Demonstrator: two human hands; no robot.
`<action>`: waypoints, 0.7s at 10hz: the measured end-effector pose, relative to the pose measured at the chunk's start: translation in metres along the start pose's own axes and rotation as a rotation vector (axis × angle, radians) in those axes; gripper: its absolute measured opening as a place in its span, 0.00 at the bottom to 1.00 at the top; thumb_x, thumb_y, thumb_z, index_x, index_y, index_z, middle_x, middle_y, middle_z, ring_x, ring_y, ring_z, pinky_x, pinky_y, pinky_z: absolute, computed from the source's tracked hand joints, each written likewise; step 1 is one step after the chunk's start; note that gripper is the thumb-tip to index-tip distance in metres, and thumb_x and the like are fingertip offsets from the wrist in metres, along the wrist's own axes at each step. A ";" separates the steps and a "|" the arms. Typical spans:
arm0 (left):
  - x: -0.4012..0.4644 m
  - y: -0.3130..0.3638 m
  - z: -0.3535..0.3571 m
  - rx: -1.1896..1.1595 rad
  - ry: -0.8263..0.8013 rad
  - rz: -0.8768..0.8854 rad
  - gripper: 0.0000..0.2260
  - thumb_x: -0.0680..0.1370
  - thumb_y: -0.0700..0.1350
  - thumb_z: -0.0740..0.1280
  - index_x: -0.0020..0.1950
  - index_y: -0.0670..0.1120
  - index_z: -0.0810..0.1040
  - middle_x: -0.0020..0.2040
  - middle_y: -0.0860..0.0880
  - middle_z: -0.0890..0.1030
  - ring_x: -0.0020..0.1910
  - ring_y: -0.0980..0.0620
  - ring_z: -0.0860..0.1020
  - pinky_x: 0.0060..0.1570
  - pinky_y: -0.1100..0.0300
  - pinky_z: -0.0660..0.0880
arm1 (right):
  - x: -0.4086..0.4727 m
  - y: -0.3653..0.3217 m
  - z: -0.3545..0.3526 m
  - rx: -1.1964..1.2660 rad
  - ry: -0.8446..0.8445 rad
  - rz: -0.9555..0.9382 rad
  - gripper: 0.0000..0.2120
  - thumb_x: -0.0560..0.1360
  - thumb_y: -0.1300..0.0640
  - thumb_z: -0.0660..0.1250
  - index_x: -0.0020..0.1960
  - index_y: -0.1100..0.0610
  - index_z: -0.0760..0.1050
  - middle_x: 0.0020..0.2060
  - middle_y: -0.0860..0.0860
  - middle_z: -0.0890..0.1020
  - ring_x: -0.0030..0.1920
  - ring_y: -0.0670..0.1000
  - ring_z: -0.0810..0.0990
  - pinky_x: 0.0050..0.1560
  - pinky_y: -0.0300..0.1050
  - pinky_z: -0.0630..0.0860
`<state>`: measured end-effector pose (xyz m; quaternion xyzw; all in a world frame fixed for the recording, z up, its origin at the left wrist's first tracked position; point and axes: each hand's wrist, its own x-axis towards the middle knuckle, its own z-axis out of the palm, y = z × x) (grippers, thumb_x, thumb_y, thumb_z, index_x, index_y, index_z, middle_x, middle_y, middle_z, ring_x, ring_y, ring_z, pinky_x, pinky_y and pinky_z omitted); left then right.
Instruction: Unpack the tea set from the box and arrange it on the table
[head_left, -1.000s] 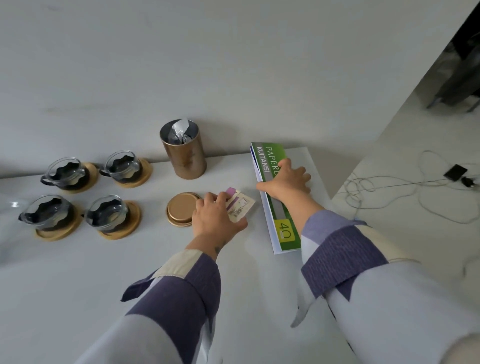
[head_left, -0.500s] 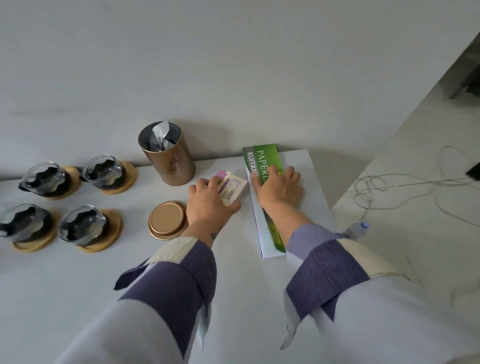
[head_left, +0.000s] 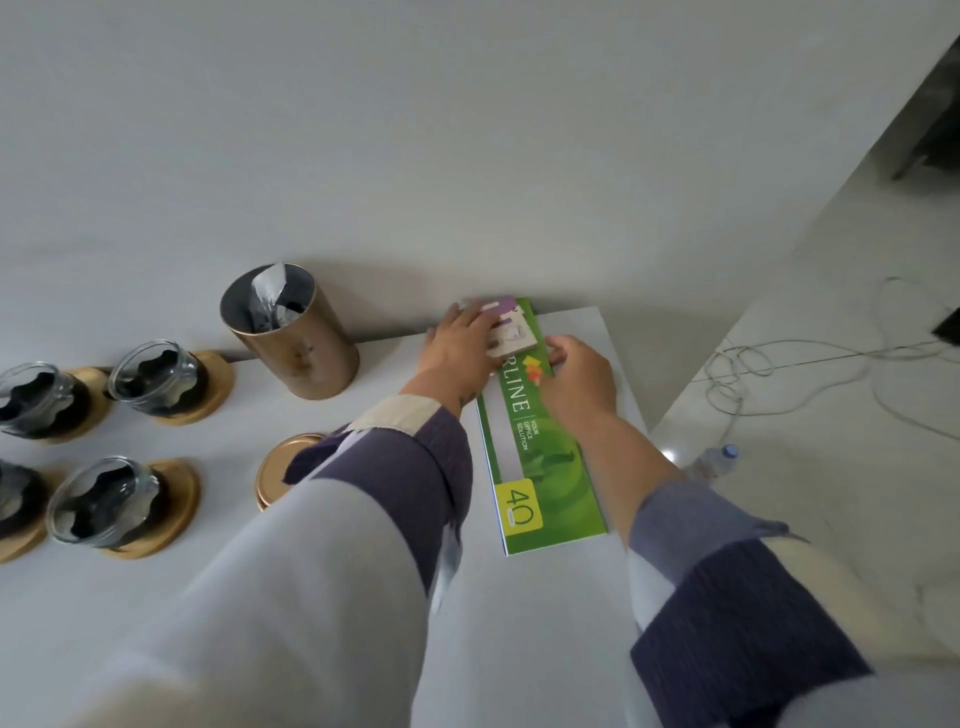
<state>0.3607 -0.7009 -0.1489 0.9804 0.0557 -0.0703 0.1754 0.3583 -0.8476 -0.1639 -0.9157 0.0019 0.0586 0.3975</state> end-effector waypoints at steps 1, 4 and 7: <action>0.005 0.001 -0.001 0.087 0.020 -0.040 0.28 0.76 0.47 0.67 0.74 0.57 0.61 0.75 0.53 0.58 0.73 0.47 0.57 0.69 0.47 0.59 | 0.002 0.003 0.000 -0.015 -0.008 -0.003 0.13 0.74 0.60 0.69 0.58 0.55 0.79 0.55 0.53 0.81 0.55 0.55 0.79 0.53 0.45 0.75; -0.018 0.007 -0.011 0.061 0.000 -0.065 0.34 0.79 0.48 0.65 0.78 0.51 0.47 0.79 0.52 0.47 0.77 0.50 0.45 0.74 0.40 0.45 | 0.004 -0.004 -0.004 -0.121 -0.123 -0.032 0.16 0.75 0.62 0.67 0.63 0.54 0.77 0.61 0.56 0.75 0.58 0.57 0.77 0.58 0.45 0.74; -0.116 -0.015 -0.049 0.019 0.125 -0.039 0.25 0.80 0.48 0.60 0.76 0.48 0.57 0.77 0.49 0.57 0.76 0.48 0.54 0.74 0.47 0.53 | -0.069 -0.040 -0.028 -0.200 -0.262 0.001 0.23 0.75 0.66 0.60 0.68 0.52 0.72 0.65 0.54 0.75 0.61 0.57 0.76 0.58 0.46 0.74</action>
